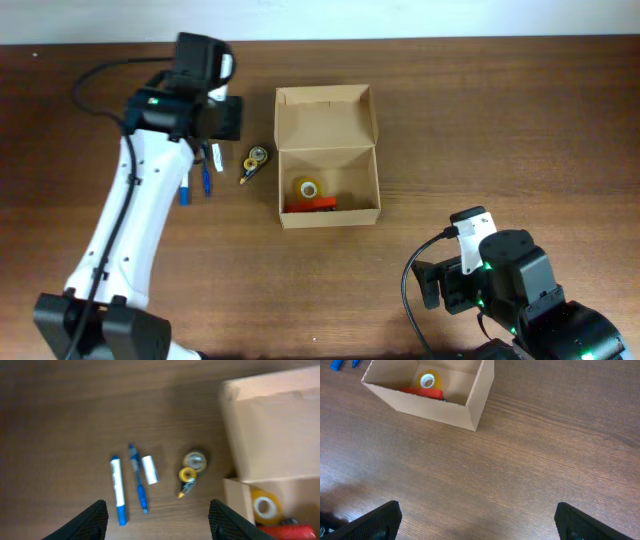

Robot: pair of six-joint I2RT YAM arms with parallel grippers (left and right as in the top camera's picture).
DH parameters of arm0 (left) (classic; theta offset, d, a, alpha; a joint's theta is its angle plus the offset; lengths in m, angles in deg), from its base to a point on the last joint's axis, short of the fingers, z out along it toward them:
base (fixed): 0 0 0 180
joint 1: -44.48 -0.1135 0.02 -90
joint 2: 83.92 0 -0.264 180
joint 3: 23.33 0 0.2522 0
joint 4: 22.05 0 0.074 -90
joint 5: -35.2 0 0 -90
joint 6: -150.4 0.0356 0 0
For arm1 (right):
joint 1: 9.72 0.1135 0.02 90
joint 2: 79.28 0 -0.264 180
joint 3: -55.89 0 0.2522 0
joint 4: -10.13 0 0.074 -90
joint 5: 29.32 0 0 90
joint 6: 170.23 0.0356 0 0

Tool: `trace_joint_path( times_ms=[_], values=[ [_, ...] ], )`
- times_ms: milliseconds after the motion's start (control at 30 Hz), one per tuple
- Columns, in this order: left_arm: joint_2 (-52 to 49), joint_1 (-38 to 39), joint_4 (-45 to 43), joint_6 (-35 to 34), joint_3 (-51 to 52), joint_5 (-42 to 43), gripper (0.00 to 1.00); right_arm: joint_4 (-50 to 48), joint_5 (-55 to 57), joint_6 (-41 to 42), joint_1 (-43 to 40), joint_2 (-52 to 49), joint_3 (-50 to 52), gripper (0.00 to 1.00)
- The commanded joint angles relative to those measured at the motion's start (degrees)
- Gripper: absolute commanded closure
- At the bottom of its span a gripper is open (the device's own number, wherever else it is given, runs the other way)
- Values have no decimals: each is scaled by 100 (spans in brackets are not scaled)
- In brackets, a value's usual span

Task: Pack container
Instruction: 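Move the left gripper back over the small white box, then lower the left gripper and grasp the small white box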

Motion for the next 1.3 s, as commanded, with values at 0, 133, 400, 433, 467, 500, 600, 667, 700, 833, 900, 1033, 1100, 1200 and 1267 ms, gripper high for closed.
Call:
trace_joint_path(
  times_ms=[0,133,400,433,467,500,600,667,700,833,900,1033,1100,1200,1267],
  values=[
    [-52,-258,-153,-321,444,415,36,-15,-28,-24,35,2,17,1],
    [-208,-363,-651,-459,1058,610,36,-13,-28,-24,35,0,17,1],
    [-988,-363,-1279,-461,1471,553,36,-13,-28,-24,35,2,17,1],
    [-1128,-363,-1342,-461,1471,546,36,-13,-28,-24,35,0,17,1],
    [-1222,-363,-1370,-461,1471,546,36,-13,-28,-24,35,2,17,1],
    [-1327,-363,-1403,-461,1471,546,36,-13,-28,-24,35,2,17,1],
    [-1554,-363,-1506,-461,1471,520,36,-13,-28,-24,35,2,17,1],
    [-1707,-363,-1598,-461,1471,503,36,-13,-28,-24,35,2,17,1],
    [-1768,-363,-1641,-461,1471,503,37,-13,-28,-24,35,2,17,1],
    [-1961,-363,-1840,-501,1471,444,38,-13,-28,-24,35,2,17,1],
    [-2013,-363,-1875,-750,1471,160,38,-15,-28,-24,35,2,17,1],
    [-2094,-363,-1950,-758,1471,90,39,-13,-28,-24,35,2,17,1],
    [-2105,-363,-1965,-761,1471,90,39,-13,-28,-24,35,2,17,1],
    [-2107,-365,-2028,-758,1471,83,41,-13,-28,-24,35,2,17,1],
    [-2107,-365,-2052,-758,1471,83,43,-13,-26,-24,35,2,17,1]
  ],
)
